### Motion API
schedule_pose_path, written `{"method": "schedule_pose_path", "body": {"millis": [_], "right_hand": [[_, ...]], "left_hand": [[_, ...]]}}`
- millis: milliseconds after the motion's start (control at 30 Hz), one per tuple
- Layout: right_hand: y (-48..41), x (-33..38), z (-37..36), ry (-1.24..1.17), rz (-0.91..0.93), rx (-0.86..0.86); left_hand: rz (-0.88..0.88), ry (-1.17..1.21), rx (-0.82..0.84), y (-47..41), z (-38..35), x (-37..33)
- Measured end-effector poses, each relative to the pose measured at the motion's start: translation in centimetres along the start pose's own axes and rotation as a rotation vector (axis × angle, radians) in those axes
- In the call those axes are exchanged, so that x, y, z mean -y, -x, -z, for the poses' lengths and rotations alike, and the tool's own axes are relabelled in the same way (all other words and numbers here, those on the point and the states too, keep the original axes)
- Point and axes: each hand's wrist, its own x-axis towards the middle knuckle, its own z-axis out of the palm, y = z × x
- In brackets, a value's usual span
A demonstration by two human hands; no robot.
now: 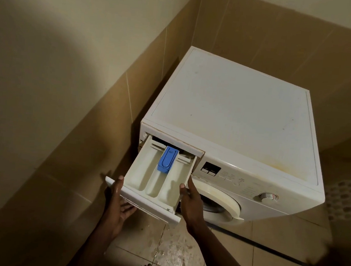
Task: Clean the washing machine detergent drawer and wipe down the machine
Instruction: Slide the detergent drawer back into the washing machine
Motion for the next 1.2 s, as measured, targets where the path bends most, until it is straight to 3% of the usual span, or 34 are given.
{"method": "schedule_pose_path", "body": {"millis": [400,967,1200], "right_hand": [[-0.7,0.1,-0.6,-0.056,-0.109,0.012],[-0.3,0.8,0.7,0.076,-0.048,0.048],[-0.6,0.7,0.1,-0.049,-0.126,0.06]], "left_hand": [[-0.022,-0.063,-0.024,-0.1,0.0,-0.6],[0.008,0.01,-0.023,1.0,0.4,1.1],[0.015,-0.095,0.058,-0.2,1.5,-0.3]]}}
